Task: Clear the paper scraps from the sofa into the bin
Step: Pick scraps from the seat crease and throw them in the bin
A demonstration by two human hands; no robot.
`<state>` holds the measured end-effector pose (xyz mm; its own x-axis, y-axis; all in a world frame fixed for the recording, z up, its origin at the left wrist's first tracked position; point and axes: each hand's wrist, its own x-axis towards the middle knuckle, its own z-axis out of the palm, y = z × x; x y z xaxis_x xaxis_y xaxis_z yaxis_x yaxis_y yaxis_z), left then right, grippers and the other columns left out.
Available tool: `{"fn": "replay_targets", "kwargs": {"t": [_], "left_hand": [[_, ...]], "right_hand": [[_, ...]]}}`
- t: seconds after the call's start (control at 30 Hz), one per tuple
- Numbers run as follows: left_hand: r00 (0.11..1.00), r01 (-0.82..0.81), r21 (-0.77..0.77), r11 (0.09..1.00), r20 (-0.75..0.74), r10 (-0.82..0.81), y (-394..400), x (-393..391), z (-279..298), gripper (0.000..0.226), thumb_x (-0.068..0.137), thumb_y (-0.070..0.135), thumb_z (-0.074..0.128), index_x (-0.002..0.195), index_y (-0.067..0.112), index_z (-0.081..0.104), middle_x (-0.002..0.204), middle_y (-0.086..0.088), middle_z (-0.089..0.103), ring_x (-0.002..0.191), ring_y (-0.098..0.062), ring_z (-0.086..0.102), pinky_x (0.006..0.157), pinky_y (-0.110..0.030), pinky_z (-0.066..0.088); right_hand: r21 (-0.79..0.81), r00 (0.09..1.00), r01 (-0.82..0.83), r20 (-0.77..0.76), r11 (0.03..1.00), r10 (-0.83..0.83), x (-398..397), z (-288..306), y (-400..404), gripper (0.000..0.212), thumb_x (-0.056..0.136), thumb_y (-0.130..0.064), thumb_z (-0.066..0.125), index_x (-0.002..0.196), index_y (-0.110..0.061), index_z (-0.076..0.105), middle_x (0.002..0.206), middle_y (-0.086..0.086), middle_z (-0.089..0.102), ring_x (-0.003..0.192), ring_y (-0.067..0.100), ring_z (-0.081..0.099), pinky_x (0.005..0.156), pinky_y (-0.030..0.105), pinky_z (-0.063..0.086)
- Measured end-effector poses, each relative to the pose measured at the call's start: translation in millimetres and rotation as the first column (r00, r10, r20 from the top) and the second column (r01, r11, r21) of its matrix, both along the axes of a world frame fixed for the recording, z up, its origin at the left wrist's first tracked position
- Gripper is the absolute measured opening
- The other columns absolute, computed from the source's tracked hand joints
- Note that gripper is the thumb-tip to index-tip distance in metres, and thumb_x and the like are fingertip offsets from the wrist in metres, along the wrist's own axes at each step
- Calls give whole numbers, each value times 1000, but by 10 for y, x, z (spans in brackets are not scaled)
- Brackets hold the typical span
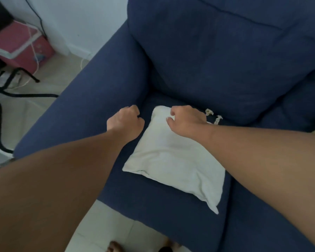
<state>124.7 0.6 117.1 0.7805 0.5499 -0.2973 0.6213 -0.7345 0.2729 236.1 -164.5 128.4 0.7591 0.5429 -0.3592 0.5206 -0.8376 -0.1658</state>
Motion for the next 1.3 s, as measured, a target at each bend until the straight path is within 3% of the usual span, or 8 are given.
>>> {"fn": "replay_targets", "kwargs": {"t": [0.33, 0.47, 0.63, 0.77, 0.83, 1.0, 1.17, 1.3], "left_hand": [[985, 168, -20, 986, -33, -169, -775, 992, -247, 34, 97, 30, 49, 128, 25, 59, 118, 0, 64, 95, -26, 61, 75, -36, 47], [972, 229, -16, 973, -55, -229, -995, 1375, -394, 27, 95, 32, 48, 116, 24, 61, 111, -1, 65, 93, -28, 61, 81, -40, 52], [948, 304, -11, 953, -93, -303, -1233, 1863, -610, 22, 95, 30, 50, 112, 22, 62, 103, -2, 65, 87, -26, 56, 73, -37, 41], [932, 327, -39, 944, -152, -329, -1396, 2164, -813, 22, 94, 35, 52, 109, 23, 62, 101, -1, 65, 89, -27, 62, 80, -38, 50], [931, 309, -78, 948, -181, -319, -1485, 2301, -921, 24, 93, 39, 54, 106, 22, 63, 101, -3, 66, 89, -28, 64, 79, -38, 52], [968, 129, -286, 950, -172, -183, -1729, 2575, -1206, 33, 93, 48, 63, 102, 16, 60, 82, -1, 57, 65, -20, 57, 53, -29, 41], [984, -42, -430, 902, -172, -36, -1934, 2744, -1444, 49, 92, 46, 70, 127, 12, 63, 124, -9, 66, 102, -28, 66, 74, -28, 45], [984, -119, -499, 858, -172, 36, -2006, 2845, -1610, 50, 93, 48, 67, 129, 13, 63, 126, -8, 67, 110, -25, 66, 77, -29, 45]], "right_hand": [[-15, 966, 251, -59, 968, -252, 560, -355, -1007, 31, 103, -47, 47, 120, -27, 63, 119, 0, 64, 104, 26, 62, 76, 36, 46], [-11, 919, 384, -96, 923, -383, 760, -524, -1297, 28, 101, -45, 48, 116, -28, 64, 115, -2, 65, 99, 24, 63, 73, 33, 47], [-23, 846, 526, -92, 850, -526, 1009, -718, -1520, 28, 100, -46, 49, 115, -29, 66, 114, 1, 67, 102, 28, 64, 75, 35, 48], [-13, 784, 612, -120, 791, -609, 1161, -878, -1658, 26, 101, -45, 51, 111, -25, 66, 110, 2, 67, 96, 26, 63, 72, 34, 46], [-5, 755, 647, -139, 762, -641, 1209, -969, -1732, 24, 101, -43, 52, 108, -25, 66, 106, 2, 67, 91, 24, 61, 69, 32, 44], [-14, 722, 681, -152, 732, -675, 1298, -1194, -1875, 25, 102, -42, 51, 112, -24, 66, 108, 0, 65, 90, 21, 58, 62, 30, 39], [18, 695, 711, -175, 703, -698, 1362, -1379, -1919, 25, 102, -41, 54, 113, -23, 68, 109, 1, 66, 91, 20, 59, 66, 30, 43], [32, 693, 714, -172, 699, -700, 1401, -1486, -1901, 24, 101, -42, 55, 110, -23, 67, 105, 0, 66, 87, 19, 59, 55, 26, 35]]}}
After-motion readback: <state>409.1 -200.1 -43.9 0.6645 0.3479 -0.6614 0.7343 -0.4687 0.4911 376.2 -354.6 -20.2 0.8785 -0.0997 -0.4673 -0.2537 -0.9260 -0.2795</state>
